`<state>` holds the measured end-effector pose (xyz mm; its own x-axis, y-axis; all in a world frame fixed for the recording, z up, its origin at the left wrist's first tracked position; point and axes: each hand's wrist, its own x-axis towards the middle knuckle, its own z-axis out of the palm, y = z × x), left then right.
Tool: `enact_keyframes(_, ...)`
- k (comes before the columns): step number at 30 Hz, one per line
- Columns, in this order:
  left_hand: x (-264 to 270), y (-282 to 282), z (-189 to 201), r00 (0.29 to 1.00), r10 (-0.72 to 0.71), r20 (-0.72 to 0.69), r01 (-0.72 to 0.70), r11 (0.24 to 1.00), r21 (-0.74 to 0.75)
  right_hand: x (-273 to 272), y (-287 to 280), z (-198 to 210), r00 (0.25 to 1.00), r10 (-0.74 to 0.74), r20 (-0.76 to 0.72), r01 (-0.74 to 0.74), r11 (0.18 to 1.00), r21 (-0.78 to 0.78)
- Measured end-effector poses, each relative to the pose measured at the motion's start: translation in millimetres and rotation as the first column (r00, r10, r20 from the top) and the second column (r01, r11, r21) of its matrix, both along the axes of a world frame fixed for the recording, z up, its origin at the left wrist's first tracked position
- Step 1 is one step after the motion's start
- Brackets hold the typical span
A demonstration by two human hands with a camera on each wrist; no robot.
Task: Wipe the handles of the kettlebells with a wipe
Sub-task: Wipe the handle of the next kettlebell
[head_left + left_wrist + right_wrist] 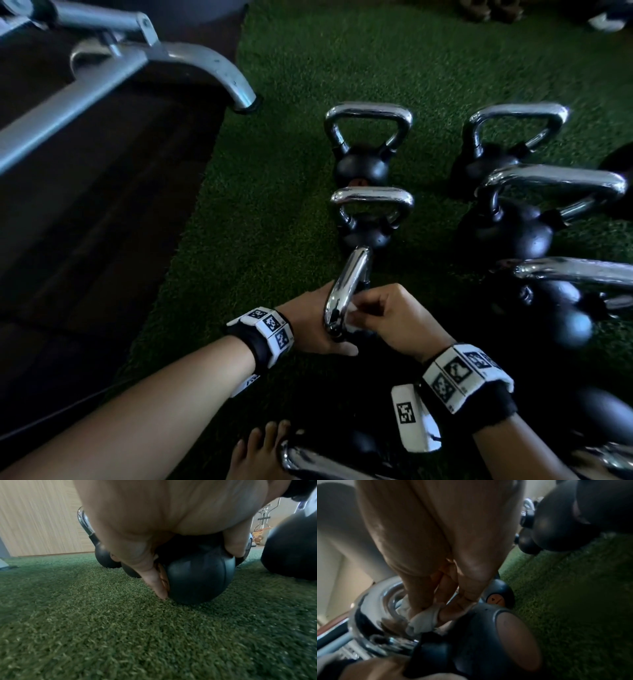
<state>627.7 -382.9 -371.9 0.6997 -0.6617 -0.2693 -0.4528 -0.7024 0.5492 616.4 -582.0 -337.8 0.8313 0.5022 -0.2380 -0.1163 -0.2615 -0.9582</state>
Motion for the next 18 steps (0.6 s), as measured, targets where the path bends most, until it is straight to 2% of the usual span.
enact_keyframes(2,0.2,-1.2,-1.6,1.000,-0.020,-0.004,0.020,0.999,0.047,-0.2,-0.3,-1.7,0.999,-0.001,-0.037,0.002,1.000,0.019)
enact_keyframes(5,-0.7,-2.7,0.4,0.999,0.026,-0.033,-0.024,0.998,0.062,-2.7,3.4,-6.0,0.974,-0.038,-0.223,0.088,0.972,0.219)
enact_keyframes(8,-0.6,-3.3,-4.4,0.996,0.081,-0.030,-0.080,0.996,0.032,-6.6,4.2,-11.8,0.870,-0.032,-0.493,0.290,0.841,0.457)
enact_keyframes(10,0.6,-4.9,-10.6,0.998,0.059,0.000,-0.059,0.998,-0.006,-6.8,3.1,-16.1,0.801,-0.020,-0.598,0.417,0.735,0.535)
enact_keyframes(13,2.4,-6.8,-12.3,0.998,0.056,0.020,-0.055,0.998,-0.025,-7.7,3.9,-17.2,0.766,-0.045,-0.641,0.507,0.656,0.559)
enact_keyframes(18,-2.0,-1.8,-8.5,0.991,0.126,-0.051,-0.128,0.991,-0.044,-9.0,8.4,-14.8,0.783,-0.067,-0.618,0.492,0.674,0.551)
